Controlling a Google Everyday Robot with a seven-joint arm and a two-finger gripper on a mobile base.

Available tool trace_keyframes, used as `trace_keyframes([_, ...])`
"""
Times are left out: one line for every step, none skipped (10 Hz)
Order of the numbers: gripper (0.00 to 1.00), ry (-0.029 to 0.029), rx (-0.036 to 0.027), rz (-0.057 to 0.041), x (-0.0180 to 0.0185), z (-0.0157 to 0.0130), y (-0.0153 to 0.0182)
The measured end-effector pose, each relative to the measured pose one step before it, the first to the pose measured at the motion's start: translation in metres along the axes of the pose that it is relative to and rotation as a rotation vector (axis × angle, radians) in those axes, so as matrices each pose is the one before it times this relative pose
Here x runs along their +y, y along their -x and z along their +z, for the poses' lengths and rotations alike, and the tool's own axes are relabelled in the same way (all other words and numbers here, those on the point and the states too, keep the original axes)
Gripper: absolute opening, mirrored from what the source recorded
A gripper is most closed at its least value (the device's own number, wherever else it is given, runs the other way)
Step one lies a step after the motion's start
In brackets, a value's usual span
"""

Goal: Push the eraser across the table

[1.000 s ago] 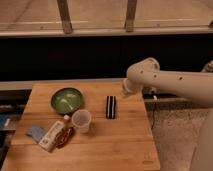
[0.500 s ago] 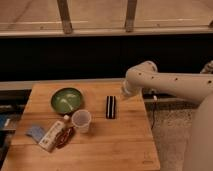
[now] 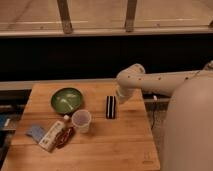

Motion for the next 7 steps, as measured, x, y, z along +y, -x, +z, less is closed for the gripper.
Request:
trace_keyframes([0.0,-0.00455,0.0251,-0.00636,0.0044,0.01367,0.00072])
trace_keyframes([0.0,-0.00389,0.02091,0.0008,-0.00014,0.01049,-0.00074])
trace_keyframes([0.0,-0.00168,0.01128,0.00352,-0.00158,0.0073,0.00003])
trace_keyframes([0.0,-0.00237,0.01414,0.00269,-0.00168,0.01056,-0.00045])
trace_keyframes([0.0,0.00363,0.01474,0.00264,0.00215,0.01048,0.00094])
trace_keyframes([0.0,0.00407,0.01026,0.00434,0.00094,0.00745,-0.00027])
trace_keyframes([0.0,0.00313,0.01459,0.00837,-0.00169,0.00861,-0.00214])
